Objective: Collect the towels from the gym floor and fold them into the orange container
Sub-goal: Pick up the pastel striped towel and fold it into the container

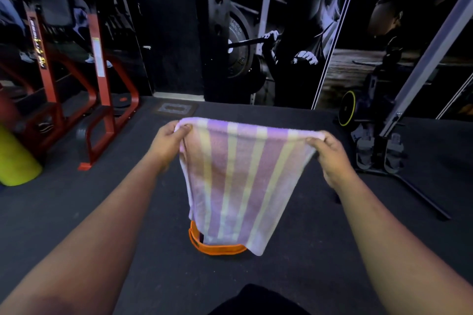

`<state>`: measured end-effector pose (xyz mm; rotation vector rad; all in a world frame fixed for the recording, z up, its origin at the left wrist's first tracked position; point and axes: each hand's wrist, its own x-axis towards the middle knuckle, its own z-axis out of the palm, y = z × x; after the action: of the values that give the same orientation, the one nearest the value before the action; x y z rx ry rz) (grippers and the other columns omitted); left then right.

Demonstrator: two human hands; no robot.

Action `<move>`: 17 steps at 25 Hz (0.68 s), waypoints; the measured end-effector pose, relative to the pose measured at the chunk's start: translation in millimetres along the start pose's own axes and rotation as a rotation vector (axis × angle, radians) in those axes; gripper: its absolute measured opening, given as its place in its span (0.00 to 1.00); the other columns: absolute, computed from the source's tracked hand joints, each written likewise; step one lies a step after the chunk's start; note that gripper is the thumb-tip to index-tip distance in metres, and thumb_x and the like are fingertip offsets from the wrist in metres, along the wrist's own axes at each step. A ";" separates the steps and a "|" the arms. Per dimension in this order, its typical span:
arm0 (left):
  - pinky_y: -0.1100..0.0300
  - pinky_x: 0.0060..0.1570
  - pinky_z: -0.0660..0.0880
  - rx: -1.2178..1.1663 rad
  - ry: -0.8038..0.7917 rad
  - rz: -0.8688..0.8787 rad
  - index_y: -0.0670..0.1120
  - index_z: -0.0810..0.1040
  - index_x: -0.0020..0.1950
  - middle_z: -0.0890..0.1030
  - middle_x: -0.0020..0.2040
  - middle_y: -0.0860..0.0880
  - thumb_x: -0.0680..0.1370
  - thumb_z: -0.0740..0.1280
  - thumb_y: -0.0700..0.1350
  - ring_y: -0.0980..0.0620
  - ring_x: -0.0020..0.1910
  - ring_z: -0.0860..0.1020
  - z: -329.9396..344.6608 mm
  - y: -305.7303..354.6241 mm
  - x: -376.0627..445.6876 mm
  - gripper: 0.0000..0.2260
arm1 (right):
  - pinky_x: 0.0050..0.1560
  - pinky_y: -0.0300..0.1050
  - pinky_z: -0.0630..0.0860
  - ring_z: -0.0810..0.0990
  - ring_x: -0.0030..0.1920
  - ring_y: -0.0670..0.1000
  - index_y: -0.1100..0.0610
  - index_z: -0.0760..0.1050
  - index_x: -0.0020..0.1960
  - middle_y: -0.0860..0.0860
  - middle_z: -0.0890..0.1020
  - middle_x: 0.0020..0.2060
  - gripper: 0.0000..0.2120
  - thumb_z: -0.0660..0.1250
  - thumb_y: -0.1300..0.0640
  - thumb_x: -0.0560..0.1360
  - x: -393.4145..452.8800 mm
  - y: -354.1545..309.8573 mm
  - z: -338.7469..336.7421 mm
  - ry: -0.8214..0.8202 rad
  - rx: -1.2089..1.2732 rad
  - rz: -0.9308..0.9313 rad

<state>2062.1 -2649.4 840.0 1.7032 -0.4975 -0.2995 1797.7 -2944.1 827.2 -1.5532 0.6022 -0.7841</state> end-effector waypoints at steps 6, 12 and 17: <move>0.53 0.47 0.81 -0.662 -0.090 -0.017 0.43 0.83 0.54 0.85 0.45 0.45 0.80 0.68 0.57 0.47 0.48 0.85 9.9 64.8 12.3 0.17 | 0.50 0.40 0.83 0.86 0.51 0.47 0.54 0.82 0.55 0.53 0.86 0.54 0.09 0.74 0.60 0.75 -21.7 15.2 23.7 -0.223 -0.048 0.121; 0.57 0.39 0.79 -0.101 -0.257 -0.131 0.44 0.85 0.50 0.87 0.46 0.45 0.67 0.82 0.51 0.47 0.44 0.85 10.8 -21.3 -35.0 0.17 | 0.42 0.45 0.82 0.83 0.43 0.54 0.60 0.80 0.52 0.53 0.86 0.41 0.06 0.72 0.60 0.77 -6.1 -1.1 24.1 -0.046 0.243 0.208; 0.47 0.55 0.81 -0.386 -0.289 -0.185 0.49 0.79 0.63 0.86 0.57 0.45 0.81 0.69 0.47 0.46 0.56 0.84 -0.7 -17.2 -18.5 0.11 | 0.49 0.50 0.82 0.86 0.44 0.54 0.59 0.81 0.54 0.57 0.87 0.47 0.15 0.72 0.51 0.72 -24.5 27.0 10.8 -0.357 0.117 0.513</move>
<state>2049.0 -2637.6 821.9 1.3349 -0.4578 -0.7354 1792.1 -2922.2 796.6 -1.3066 0.6365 -0.1453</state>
